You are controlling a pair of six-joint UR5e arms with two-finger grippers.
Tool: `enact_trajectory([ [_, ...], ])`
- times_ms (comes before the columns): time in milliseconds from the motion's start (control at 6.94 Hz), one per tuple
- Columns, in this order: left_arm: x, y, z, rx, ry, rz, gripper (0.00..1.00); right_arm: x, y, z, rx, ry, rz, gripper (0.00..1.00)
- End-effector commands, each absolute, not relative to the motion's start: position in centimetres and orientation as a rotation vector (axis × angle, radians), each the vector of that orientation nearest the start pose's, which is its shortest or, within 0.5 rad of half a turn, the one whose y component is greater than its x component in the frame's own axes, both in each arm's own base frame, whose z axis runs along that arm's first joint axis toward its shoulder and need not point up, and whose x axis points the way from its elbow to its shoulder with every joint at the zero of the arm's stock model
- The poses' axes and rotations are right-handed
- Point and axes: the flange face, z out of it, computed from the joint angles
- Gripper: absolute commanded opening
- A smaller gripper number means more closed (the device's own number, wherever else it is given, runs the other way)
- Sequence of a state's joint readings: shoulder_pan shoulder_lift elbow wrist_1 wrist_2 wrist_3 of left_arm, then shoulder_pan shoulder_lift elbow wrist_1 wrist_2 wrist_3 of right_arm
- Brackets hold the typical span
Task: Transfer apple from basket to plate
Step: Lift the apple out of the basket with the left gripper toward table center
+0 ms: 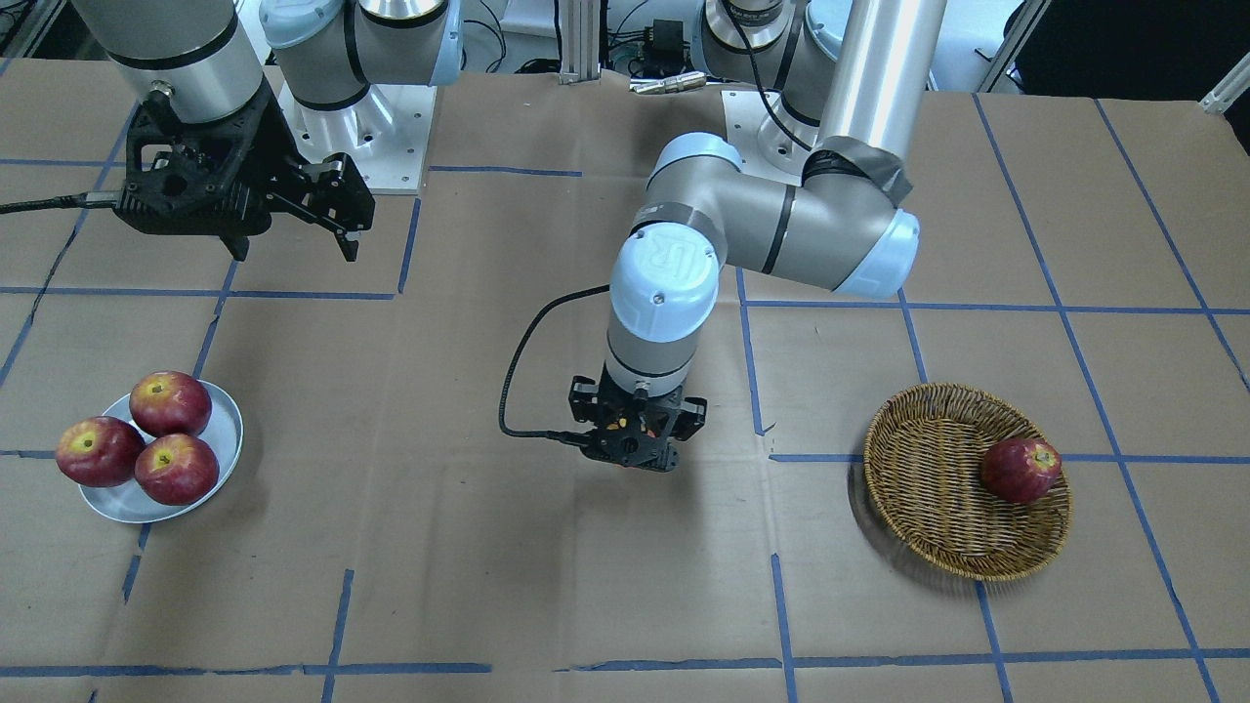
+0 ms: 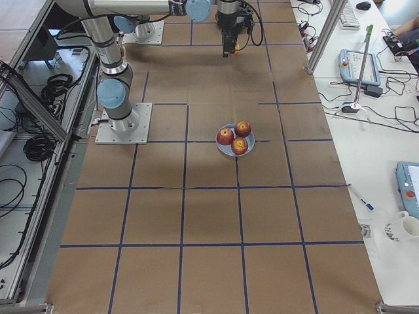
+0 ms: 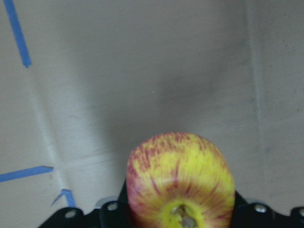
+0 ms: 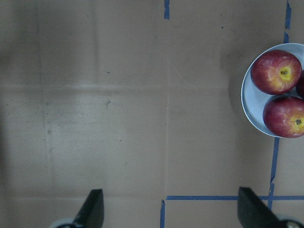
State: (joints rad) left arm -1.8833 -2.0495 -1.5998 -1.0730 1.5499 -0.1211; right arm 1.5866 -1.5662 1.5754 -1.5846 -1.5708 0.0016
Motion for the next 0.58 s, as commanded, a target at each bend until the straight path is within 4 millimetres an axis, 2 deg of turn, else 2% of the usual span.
enact_trajectory([
  [0,-36.7,-55.4,22.3,0.288,3.153,0.039,0.51,14.1,-49.2,48.5,-0.022,3.141,-0.007,1.0],
  [144,-37.2,-55.2,21.4,0.285,3.147,0.06,0.51,14.1,-49.2,48.5,-0.022,3.141,-0.007,1.0],
  [432,-37.3,-55.5,20.6,0.28,3.149,0.051,0.53,14.2,-49.2,48.5,-0.024,3.141,-0.007,1.0],
])
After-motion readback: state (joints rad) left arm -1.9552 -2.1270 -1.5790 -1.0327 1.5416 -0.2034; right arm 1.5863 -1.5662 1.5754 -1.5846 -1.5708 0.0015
